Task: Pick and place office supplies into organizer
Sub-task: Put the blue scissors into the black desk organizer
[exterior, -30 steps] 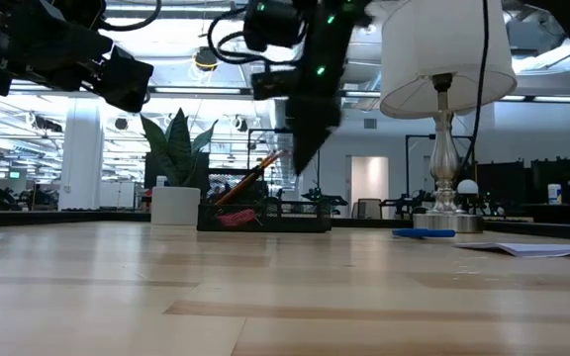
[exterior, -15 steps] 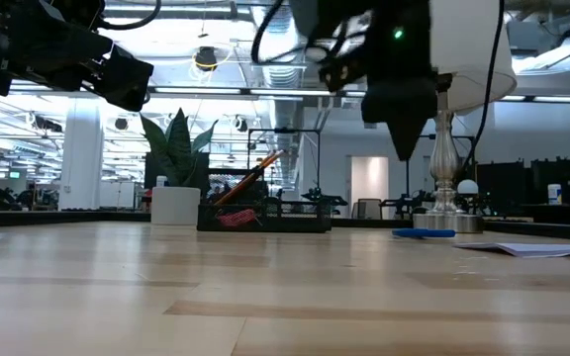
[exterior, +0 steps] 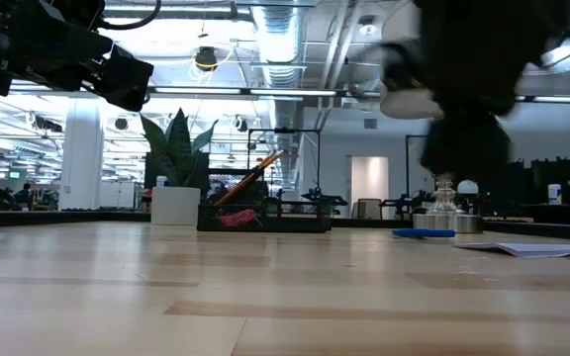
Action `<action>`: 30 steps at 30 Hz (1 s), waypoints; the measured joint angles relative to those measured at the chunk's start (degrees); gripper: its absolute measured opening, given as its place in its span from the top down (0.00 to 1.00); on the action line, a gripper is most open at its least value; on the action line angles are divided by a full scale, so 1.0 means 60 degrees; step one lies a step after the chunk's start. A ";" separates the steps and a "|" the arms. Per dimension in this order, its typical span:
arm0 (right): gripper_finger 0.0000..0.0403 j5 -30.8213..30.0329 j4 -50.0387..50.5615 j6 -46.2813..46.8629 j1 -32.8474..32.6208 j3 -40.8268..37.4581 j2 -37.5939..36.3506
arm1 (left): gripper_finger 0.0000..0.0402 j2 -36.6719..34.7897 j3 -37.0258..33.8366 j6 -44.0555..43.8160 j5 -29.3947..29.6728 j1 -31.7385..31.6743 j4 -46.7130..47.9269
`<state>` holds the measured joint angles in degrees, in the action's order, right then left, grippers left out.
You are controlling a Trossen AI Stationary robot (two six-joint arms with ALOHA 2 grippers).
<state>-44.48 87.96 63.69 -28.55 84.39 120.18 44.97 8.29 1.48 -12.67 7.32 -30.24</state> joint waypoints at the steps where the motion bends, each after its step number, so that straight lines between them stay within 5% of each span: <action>1: 0.65 -0.0013 -0.0296 0.0325 -0.0148 -0.0410 0.0000 | 0.44 -0.0001 0.0000 -0.0004 -0.0002 0.0000 0.0000; 11: 0.69 -0.0395 -0.3164 0.0090 -0.0989 -0.2614 0.0009 | 0.44 0.0000 0.0000 0.0084 0.0001 0.0002 -0.0025; 30: 0.70 -0.1554 -0.3982 -0.2296 0.0129 -0.2857 -0.0040 | 0.44 0.0000 0.0000 0.0109 0.0001 0.0001 -0.0018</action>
<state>-53.80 64.07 49.92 -27.77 67.24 119.94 44.97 8.29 2.13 -12.67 7.32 -30.35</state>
